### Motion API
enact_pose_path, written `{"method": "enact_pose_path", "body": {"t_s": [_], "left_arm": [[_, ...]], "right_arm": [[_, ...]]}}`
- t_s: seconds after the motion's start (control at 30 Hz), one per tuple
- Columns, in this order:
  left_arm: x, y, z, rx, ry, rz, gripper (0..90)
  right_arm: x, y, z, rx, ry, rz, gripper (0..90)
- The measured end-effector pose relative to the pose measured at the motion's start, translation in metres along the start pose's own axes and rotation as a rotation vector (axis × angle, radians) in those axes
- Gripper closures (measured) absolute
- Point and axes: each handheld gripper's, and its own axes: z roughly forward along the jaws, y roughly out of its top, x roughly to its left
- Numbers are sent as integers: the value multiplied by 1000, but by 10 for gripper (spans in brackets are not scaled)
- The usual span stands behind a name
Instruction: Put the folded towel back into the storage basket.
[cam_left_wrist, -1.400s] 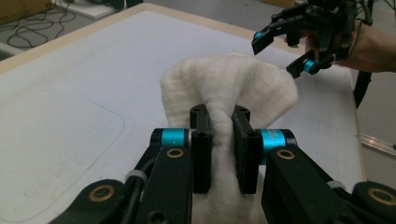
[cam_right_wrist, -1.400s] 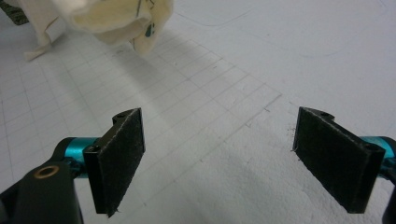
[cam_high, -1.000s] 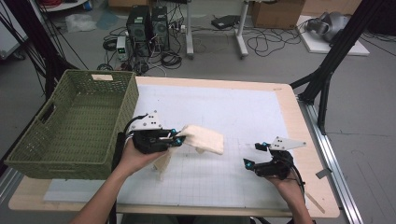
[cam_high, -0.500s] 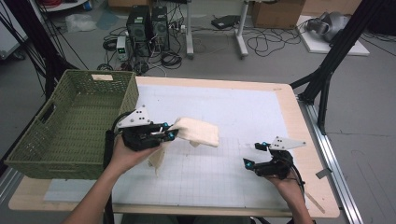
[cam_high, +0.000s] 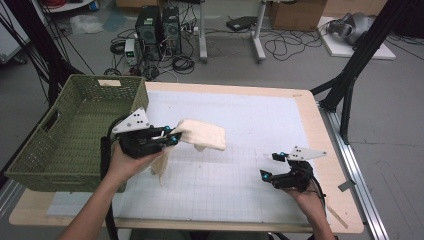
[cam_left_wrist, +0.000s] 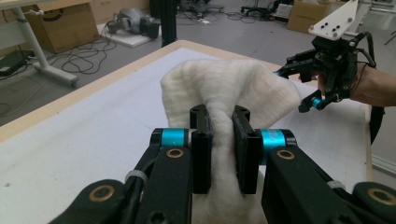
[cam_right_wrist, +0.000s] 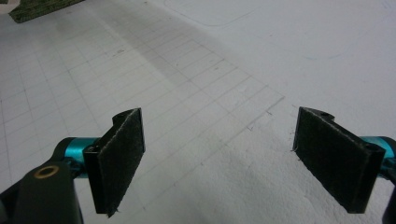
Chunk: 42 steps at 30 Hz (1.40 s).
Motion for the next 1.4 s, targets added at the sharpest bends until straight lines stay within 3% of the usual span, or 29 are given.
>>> {"method": "enact_pose_path", "body": {"t_s": [1.0,1.4], "left_arm": [[19,31,-62,-62,109,-2,798],[35,29,-93,-80,186,-18,798]], "right_arm": [[0,1,6,15,5,-7,160],[0,1,7,21,7,-12,160]]}}
